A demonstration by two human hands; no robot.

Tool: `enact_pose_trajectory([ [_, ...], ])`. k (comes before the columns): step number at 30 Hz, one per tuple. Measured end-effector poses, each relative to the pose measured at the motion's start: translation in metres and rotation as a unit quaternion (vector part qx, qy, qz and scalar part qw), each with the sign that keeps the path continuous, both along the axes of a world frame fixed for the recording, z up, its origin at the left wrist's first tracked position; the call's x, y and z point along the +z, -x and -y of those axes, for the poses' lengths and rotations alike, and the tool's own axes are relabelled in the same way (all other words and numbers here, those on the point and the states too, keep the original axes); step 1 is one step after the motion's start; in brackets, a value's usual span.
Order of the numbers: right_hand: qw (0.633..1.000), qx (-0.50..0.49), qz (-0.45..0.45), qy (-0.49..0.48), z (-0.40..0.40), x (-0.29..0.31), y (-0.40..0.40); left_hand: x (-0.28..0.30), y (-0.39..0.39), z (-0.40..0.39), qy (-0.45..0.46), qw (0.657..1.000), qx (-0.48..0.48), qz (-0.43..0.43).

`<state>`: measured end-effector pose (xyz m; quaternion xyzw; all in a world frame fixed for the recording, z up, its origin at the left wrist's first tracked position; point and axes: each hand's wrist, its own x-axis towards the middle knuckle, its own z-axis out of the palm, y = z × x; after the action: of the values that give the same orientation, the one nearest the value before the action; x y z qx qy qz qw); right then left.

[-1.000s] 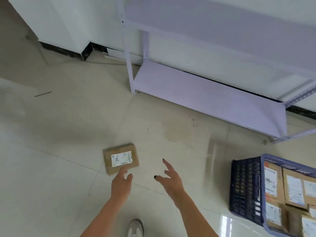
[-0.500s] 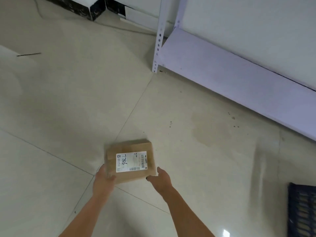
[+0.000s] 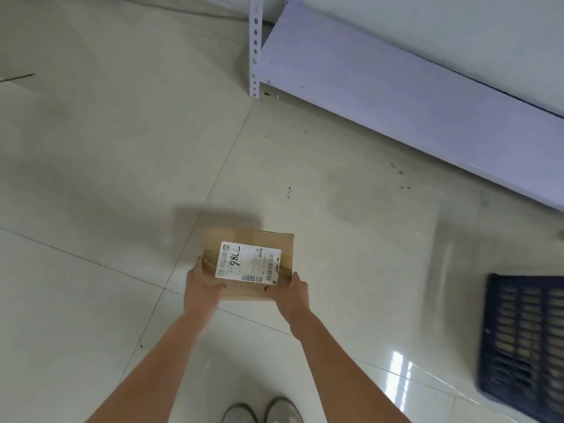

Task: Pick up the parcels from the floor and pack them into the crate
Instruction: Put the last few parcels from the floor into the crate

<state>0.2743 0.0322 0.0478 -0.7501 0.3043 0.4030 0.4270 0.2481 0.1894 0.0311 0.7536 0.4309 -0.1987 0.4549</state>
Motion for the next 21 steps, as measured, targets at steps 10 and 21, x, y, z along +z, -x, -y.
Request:
enact_pose_trajectory([
  [10,0.978,-0.170,0.105,0.066,0.146,0.250,0.012,0.240,-0.021,0.139,0.021,0.991,-0.133,0.012],
  [21,0.963,-0.216,0.126,0.102,0.382,0.404,0.052,0.387,0.006,0.366,0.079,0.965,-0.249,0.027],
])
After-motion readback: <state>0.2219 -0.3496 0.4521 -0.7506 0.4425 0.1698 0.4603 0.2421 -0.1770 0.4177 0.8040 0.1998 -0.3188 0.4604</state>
